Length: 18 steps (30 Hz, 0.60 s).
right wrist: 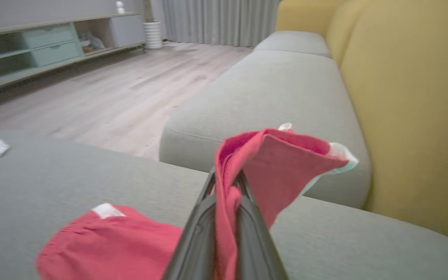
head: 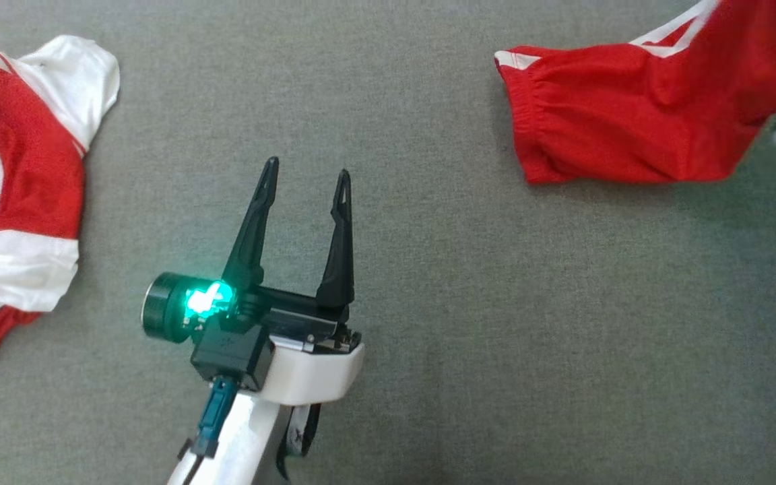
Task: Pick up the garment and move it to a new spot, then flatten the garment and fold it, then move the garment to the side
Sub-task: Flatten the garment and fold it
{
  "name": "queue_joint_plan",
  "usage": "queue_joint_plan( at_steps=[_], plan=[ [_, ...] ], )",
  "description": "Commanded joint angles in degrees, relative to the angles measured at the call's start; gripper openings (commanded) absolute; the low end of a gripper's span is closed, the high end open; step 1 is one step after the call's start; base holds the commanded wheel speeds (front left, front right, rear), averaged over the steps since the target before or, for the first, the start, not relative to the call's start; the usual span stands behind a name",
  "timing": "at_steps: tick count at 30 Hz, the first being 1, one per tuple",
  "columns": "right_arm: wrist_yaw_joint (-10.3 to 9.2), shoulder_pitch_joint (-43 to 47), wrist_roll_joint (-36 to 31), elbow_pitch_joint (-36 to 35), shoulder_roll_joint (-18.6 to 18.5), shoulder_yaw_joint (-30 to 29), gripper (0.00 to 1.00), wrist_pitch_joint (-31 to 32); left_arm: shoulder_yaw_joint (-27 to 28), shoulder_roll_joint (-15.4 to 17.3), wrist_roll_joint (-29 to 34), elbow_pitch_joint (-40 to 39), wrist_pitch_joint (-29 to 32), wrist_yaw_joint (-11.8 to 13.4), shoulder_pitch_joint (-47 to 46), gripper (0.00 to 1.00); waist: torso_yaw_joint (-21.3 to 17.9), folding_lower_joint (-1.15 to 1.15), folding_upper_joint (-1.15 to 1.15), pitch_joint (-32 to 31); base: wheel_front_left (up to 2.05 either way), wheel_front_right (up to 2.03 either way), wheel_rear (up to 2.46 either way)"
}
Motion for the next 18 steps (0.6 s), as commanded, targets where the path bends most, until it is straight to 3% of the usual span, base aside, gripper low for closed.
queue_joint_plan(
  at_steps=[1, 8, 9, 10, 11, 14, 18],
  plan=[
    [0.39, 0.34, -0.92, -5.01, 0.03, 1.05, 0.00, 2.24, 1.45, 0.07, -0.52, -1.40, -0.23, -0.08, 0.82, 1.00, 0.43, 0.00, 0.00, -1.09, 0.00, 0.00, 0.00],
    [0.39, 2.02, -1.91, -12.42, 7.47, 4.35, 0.00, 9.31, 0.64, 0.07, -2.17, -1.69, -0.23, 0.39, 1.11, 1.00, 1.78, 0.00, 0.00, -1.30, 0.00, 0.00, 0.00],
    [0.39, 2.64, -1.89, -12.79, 9.00, 5.04, 0.06, 10.30, 0.33, 0.07, -2.46, -1.66, -0.23, 0.44, 0.97, 1.00, 2.11, 0.00, 0.00, -1.20, 0.00, 0.00, 0.00],
    [0.39, 3.33, -1.99, -12.81, 10.23, 5.58, 0.27, 11.18, -0.01, 0.07, -2.75, -1.61, -0.23, 0.48, 0.80, 1.00, 2.48, 0.00, 0.00, -1.06, 0.00, 0.00, 0.00],
    [0.39, 4.60, -2.55, -12.52, 11.89, 5.85, 1.00, 11.88, -0.63, 0.07, -3.36, -1.44, -0.23, 0.57, 0.46, 1.00, 3.17, 0.00, 0.00, -0.94, 0.00, 0.00, 0.00],
    [0.39, 6.37, -2.45, -12.83, 12.42, 2.89, 1.00, 9.53, -0.87, 0.07, -4.00, -1.24, -0.23, 0.89, 0.43, 1.00, 3.85, 0.00, 0.00, -1.33, 0.00, 0.00, 0.00],
    [0.39, 9.34, -6.26, -11.96, 10.03, -4.67, 1.00, 2.21, -0.20, 0.07, -4.15, -1.10, -0.23, 1.28, 1.48, 1.00, 3.96, 0.00, 0.00, -3.09, 0.00, 0.00, 0.00]
  ],
)
